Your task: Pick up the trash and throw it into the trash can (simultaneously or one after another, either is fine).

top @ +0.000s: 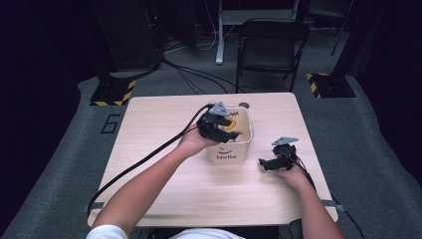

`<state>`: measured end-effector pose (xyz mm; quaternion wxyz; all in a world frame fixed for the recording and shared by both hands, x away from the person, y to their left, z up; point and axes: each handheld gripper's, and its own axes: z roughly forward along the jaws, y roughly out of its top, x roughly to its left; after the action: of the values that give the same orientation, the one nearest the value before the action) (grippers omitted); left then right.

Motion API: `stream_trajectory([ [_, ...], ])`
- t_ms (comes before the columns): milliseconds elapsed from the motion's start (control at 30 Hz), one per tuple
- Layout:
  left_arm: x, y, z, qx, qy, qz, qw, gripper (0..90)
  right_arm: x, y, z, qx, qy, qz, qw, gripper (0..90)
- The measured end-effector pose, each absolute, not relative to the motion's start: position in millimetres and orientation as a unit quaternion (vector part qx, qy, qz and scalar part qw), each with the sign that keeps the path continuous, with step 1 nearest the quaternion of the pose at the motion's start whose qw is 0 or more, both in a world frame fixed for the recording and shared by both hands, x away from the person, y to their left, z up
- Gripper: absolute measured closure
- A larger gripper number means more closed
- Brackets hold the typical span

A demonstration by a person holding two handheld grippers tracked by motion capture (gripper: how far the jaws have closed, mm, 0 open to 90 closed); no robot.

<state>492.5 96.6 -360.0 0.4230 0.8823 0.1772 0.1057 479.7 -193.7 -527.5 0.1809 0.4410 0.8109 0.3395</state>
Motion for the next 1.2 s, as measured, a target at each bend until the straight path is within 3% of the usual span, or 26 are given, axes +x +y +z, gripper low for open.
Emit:
stream_trajectory([
  [500,483,133,-343,0.880,0.174,0.114,0.426,38.9,480,-194,-527,0.439,0.812,0.340,0.180,0.0],
  [833,474,178,-339,0.877,0.193,0.134,0.419,38.7,478,-194,-528,0.441,0.810,0.341,0.181,0.0],
  [1200,473,199,-351,0.870,0.208,0.129,0.428,38.4,476,-194,-528,0.441,0.810,0.342,0.179,0.0],
])
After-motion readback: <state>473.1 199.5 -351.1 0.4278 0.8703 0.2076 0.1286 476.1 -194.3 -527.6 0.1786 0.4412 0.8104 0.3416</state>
